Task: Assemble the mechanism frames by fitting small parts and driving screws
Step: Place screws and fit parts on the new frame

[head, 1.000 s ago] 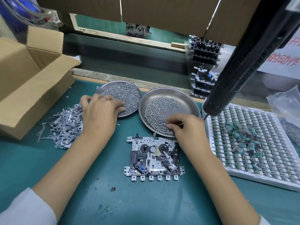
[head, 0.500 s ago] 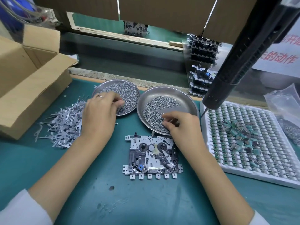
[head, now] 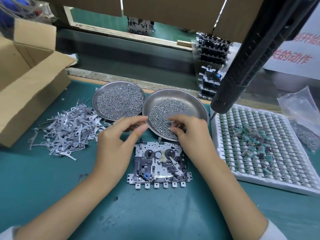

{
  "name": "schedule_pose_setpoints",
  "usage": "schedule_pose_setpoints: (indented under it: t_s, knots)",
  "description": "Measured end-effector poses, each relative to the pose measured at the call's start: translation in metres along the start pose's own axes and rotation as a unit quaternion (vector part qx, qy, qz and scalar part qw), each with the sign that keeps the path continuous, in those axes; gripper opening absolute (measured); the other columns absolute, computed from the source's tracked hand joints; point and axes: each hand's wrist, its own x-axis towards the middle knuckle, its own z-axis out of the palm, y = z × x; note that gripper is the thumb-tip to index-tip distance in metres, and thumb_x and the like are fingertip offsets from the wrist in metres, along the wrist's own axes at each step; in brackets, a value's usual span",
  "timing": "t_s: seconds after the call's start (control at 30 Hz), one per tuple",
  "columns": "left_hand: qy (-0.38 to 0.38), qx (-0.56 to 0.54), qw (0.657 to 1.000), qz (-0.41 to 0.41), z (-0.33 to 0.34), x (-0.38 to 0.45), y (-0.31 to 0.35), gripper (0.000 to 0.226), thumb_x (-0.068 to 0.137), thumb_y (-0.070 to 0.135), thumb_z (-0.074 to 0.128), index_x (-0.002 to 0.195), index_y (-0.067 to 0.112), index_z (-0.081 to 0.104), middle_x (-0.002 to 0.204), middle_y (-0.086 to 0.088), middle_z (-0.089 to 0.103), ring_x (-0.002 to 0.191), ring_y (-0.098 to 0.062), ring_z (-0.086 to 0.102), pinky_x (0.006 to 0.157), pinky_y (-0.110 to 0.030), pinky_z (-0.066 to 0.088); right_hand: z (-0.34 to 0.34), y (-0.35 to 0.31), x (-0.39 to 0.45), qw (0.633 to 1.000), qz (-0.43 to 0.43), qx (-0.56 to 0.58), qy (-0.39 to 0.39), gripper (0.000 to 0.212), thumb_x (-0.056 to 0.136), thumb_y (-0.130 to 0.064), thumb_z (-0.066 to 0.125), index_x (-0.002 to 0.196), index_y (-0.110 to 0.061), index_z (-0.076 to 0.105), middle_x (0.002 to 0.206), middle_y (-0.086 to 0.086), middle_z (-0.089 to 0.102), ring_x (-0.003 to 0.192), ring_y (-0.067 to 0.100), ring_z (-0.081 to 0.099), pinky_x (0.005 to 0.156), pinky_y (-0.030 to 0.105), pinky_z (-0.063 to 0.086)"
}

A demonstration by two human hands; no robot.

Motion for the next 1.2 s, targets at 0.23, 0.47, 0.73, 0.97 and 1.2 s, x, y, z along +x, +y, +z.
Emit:
schedule_pose_setpoints:
  t_s: [0.23, 0.47, 0.73, 0.97, 1.2]
  knots:
    - [-0.018, -0.009, 1.0, -0.012, 0.01, -0.007, -0.001, 0.015, 0.084, 0.019, 0.065, 0.096, 0.026, 0.071, 0.094, 0.011, 0.068, 0.088, -0.002, 0.062, 0.079, -0.012, 0.044, 0.0, -0.001, 0.0, 0.999, -0.022, -0.035, -0.014, 0.031, 0.089, -0.007, 0.064, 0.117, -0.019, 0.068, 0.099, 0.0, 0.071, 0.097, 0.02, 0.061, 0.09, 0.039, 0.049]
    - [-0.019, -0.031, 0.999, -0.016, 0.01, -0.008, 0.001, 0.016, 0.08, 0.022, 0.068, 0.093, 0.03, 0.07, 0.087, 0.012, 0.069, 0.08, -0.002, 0.062, 0.075, -0.009, 0.043, -0.004, -0.004, -0.002, 0.998, -0.028, 0.028, 0.055, 0.022, 0.083, -0.004, 0.07, 0.103, -0.012, 0.074, 0.092, 0.0, 0.073, 0.08, 0.004, 0.062, 0.078, 0.003, 0.042]
    - [-0.039, -0.035, 0.999, 0.006, 0.013, -0.01, 0.0, 0.022, 0.075, 0.019, 0.075, 0.094, 0.027, 0.071, 0.086, 0.013, 0.07, 0.076, -0.006, 0.063, 0.078, -0.015, 0.046, -0.019, -0.002, -0.019, 0.974, 0.03, 0.213, 0.073, 0.026, 0.08, -0.006, 0.074, 0.082, -0.032, 0.072, 0.076, -0.021, 0.071, 0.076, -0.003, 0.067, 0.073, 0.01, 0.049]
    - [-0.041, -0.041, 0.998, -0.001, 0.012, -0.01, 0.001, 0.023, 0.073, 0.023, 0.075, 0.094, 0.031, 0.07, 0.084, 0.013, 0.071, 0.077, -0.01, 0.064, 0.079, -0.023, 0.05, -0.017, -0.009, -0.025, 0.957, 0.049, 0.278, 0.061, 0.023, 0.077, -0.001, 0.075, 0.079, -0.024, 0.075, 0.075, -0.008, 0.074, 0.072, 0.001, 0.068, 0.069, 0.012, 0.049]
    - [-0.033, -0.052, 0.998, 0.015, 0.014, -0.011, 0.003, 0.024, 0.072, 0.031, 0.075, 0.095, 0.034, 0.069, 0.084, 0.012, 0.072, 0.078, -0.017, 0.066, 0.082, -0.05, 0.051, -0.016, -0.014, -0.033, 0.895, 0.098, 0.434, -0.013, 0.015, 0.06, -0.01, 0.077, 0.074, -0.016, 0.075, 0.073, 0.006, 0.074, 0.071, 0.017, 0.071, 0.067, 0.022, 0.056]
